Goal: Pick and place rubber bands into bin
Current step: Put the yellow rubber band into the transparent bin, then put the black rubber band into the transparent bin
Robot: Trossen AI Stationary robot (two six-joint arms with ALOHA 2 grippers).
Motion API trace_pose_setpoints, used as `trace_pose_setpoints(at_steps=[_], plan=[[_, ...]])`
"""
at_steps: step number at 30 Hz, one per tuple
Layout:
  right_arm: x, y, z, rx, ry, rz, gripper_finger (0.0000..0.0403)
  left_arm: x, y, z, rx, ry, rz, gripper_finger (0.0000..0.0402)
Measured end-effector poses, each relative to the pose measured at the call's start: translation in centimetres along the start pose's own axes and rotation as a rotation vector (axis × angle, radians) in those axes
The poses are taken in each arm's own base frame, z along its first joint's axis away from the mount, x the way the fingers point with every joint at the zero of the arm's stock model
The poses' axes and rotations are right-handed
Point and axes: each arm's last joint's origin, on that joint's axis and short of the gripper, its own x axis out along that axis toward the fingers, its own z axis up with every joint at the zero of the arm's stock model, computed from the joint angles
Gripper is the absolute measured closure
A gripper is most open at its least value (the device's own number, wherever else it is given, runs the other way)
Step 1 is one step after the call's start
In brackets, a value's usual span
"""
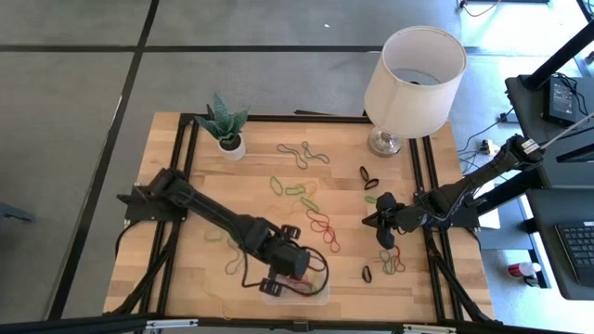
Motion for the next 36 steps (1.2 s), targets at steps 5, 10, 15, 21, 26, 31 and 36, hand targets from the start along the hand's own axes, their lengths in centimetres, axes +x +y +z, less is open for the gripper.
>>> trace_pose_setpoints(at_steps=[5,10,15,21,26,31,36], plan=[[0.0,0.0,0.0,0.0,-0.001,0.001,0.0395,4.2,-0.1,-0.4,0.046,0.109,-0.022,0.04],[0.0,0.0,0.0,0.006,-0.001,0.001,0.0395,8.0,-0.1,-0.9,0.055,0.196,-0.009,0.04],[0.0,0.0,0.0,0.007,-0.001,0.002,0.0395,10.4,-0.1,-1.3,0.059,0.245,-0.033,0.04],[0.0,0.0,0.0,0.006,-0.002,0.003,0.0395,10.8,-0.4,-1.2,0.033,0.225,-0.054,0.039],[0.0,0.0,0.0,0.005,-0.002,0.002,0.0395,10.4,-0.5,-0.5,0.024,0.19,-0.052,0.035],[0.0,0.0,0.0,0.002,0.001,0.0,0.0395,9.1,-0.5,0.3,0.006,0.19,-0.049,0.0302],[0.0,0.0,0.0,-0.004,0.001,0.0,0.0395,7.3,-0.3,0.8,0.001,0.225,-0.028,0.0278]])
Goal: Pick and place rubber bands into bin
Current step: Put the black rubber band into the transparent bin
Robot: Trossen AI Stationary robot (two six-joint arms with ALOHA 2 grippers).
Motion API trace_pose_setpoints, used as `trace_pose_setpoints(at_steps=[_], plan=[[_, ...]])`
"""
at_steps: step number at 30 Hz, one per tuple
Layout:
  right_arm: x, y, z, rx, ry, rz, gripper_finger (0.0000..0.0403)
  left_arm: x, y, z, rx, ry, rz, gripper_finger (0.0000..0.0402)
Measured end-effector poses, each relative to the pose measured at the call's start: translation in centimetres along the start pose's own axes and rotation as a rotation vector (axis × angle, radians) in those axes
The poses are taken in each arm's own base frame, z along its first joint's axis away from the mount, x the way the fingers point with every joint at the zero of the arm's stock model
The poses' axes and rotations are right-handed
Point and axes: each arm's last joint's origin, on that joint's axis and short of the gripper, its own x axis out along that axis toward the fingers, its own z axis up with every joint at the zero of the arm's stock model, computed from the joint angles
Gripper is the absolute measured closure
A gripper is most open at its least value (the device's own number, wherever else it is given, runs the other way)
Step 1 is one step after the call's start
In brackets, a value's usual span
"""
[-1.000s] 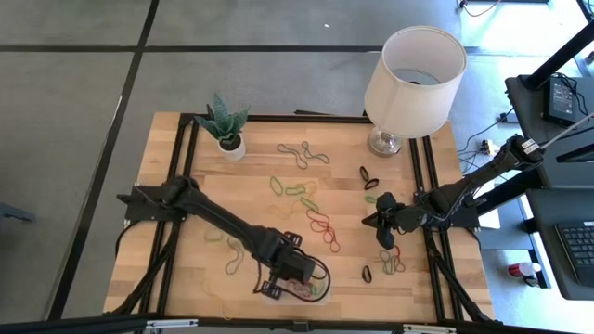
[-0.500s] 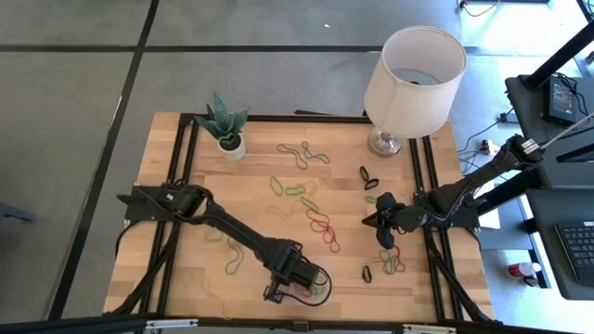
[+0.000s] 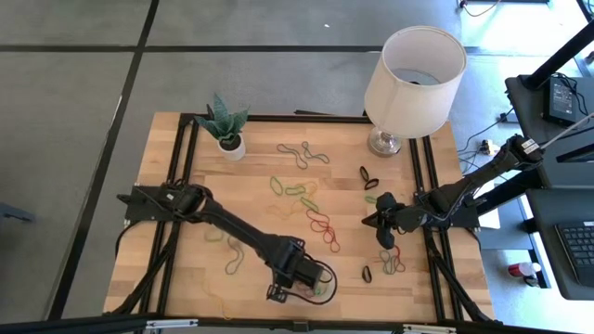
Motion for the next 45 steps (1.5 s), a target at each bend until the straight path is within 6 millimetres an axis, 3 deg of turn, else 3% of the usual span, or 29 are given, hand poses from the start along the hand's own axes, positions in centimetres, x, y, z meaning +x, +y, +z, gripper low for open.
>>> trace_pose_setpoints(at_steps=[8,15,21,26,31,37,45], plan=[[0.0,0.0,0.0,0.0,0.0,-0.001,0.0395,-2.6,0.5,0.0,-0.009,0.035,0.063,0.0286],[0.0,0.0,0.0,0.002,-0.001,0.001,0.0395,-6.5,2.3,-0.6,0.007,-0.002,0.068,0.039],[0.0,0.0,0.0,0.003,-0.002,0.002,0.0395,-8.9,4.2,-1.6,0.099,0.006,0.093,0.04],[0.0,0.1,0.1,0.005,-0.005,0.005,0.0395,-9.7,5.9,-3.4,0.103,-0.007,0.099,0.04],[0.0,0.0,0.1,-0.019,-0.006,0.005,0.0395,-9.8,7.8,-7.1,0.044,-0.116,0.12,0.04],[0.1,-0.1,0.5,-0.026,-0.07,-0.037,0.0399,-9.4,9.3,-13.6,-0.058,-0.271,0.129,0.04],[0.6,-0.3,4.0,-0.036,-0.128,-0.216,0.0401,-7.8,10.4,-22.3,-0.123,-0.484,0.158,0.04]])
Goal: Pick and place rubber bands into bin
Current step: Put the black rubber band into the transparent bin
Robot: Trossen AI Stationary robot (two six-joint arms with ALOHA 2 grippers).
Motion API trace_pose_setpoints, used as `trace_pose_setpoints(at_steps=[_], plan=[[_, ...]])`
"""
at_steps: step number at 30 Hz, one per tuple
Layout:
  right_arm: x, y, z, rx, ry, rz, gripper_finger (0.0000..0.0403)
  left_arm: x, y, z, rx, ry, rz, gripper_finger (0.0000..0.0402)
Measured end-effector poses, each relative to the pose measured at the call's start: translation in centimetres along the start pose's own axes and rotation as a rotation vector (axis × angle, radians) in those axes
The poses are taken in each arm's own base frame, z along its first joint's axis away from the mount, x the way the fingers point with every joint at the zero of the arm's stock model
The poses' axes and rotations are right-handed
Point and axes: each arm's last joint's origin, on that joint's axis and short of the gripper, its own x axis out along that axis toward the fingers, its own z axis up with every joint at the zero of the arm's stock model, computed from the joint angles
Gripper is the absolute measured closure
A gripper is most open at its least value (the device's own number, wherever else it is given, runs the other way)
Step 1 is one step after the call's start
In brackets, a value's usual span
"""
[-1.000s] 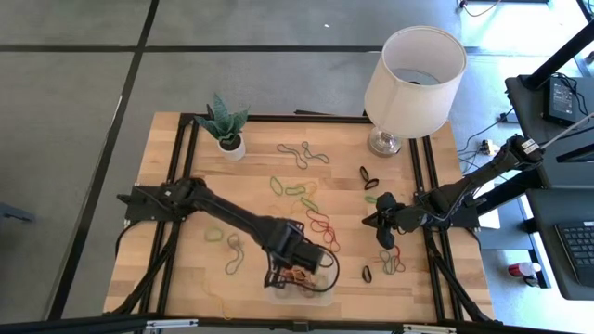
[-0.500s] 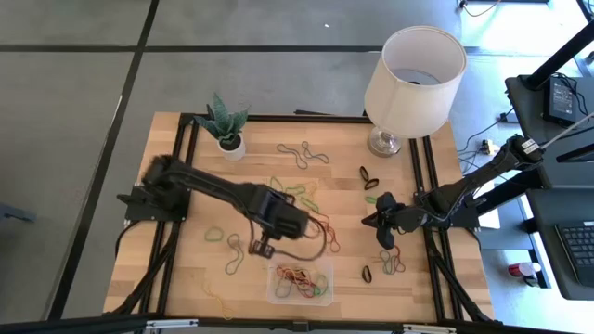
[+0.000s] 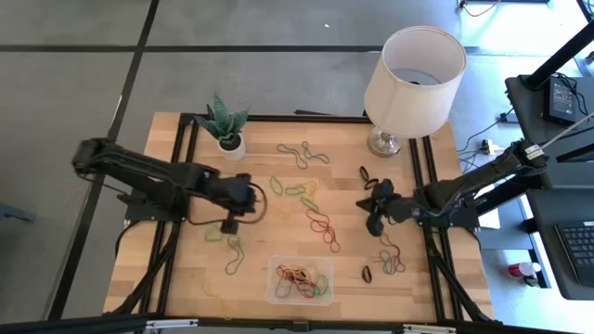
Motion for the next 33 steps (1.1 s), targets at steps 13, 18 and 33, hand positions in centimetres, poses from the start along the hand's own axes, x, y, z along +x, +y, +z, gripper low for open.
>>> trace_pose_setpoints(at_steps=[13,18,33], plan=[[5.6,-4.2,6.1,0.214,0.31,-0.631,0.0388,-2.9,2.5,-7.4,-0.016,-0.193,0.078,0.04],[7.9,-5.7,6.3,0.277,0.371,-0.677,0.0357,-3.3,2.9,-7.9,-0.011,-0.23,0.11,0.04],[12.0,-8.6,3.7,0.344,0.556,-0.791,0.0255,-3.4,3.1,-8.1,-0.046,-0.241,0.078,0.0399]])
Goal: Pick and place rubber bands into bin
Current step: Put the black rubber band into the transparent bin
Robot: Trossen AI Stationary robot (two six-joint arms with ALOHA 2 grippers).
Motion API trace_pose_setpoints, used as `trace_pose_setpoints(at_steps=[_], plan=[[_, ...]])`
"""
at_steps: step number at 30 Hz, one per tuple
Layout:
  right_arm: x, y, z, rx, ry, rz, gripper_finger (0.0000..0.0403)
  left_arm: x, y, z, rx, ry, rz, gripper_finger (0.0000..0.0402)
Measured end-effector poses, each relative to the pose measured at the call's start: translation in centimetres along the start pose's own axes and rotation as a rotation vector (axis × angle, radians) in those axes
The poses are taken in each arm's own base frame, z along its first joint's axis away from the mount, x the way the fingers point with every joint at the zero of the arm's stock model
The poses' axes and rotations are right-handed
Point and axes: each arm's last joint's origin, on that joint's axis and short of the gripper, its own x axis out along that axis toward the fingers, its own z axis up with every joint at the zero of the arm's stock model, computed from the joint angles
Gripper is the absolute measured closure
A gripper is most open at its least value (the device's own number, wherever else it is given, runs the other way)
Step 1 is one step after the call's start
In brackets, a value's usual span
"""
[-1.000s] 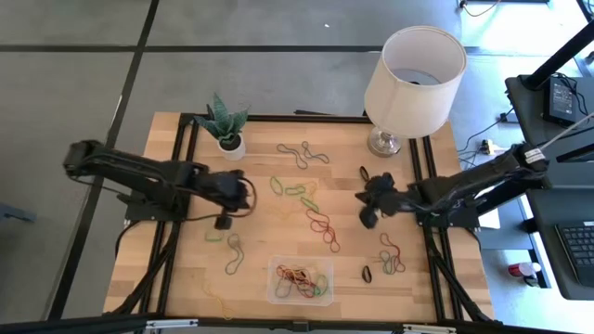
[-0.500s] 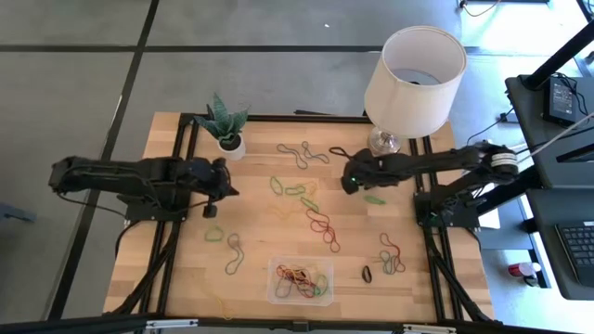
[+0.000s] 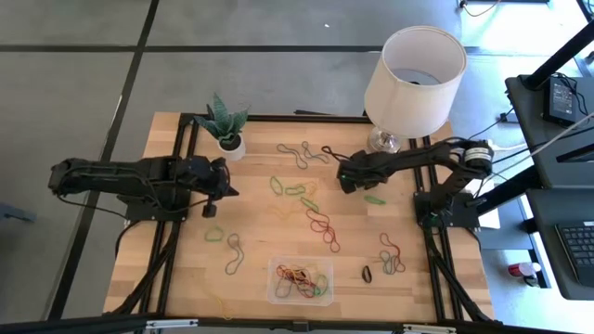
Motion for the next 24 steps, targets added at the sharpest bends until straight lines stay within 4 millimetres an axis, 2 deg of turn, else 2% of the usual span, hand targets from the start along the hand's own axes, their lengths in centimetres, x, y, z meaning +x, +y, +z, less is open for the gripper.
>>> trace_pose_setpoints(at_steps=[4,8,11,17,24], plan=[[0.8,0.5,0.0,-0.029,0.02,-0.004,0.0294,0.0,0.0,0.0,-0.031,-0.003,0.001,0.04],[0.5,0.6,0.0,-0.07,0.006,0.025,0.0378,0.0,0.0,0.1,-0.087,-0.007,0.0,0.0397],[-0.5,0.5,-0.3,-0.117,-0.016,0.049,0.0391,0.0,0.0,0.1,-0.108,-0.007,0.0,0.0397],[-4.8,-0.3,-1.5,-0.189,-0.127,0.117,0.0398,0.0,0.0,0.1,-0.17,-0.014,-0.01,0.04],[-10.9,-1.0,-4.3,-0.273,-0.283,0.357,0.0399,0.0,-0.1,0.2,-0.256,-0.014,-0.014,0.04]])
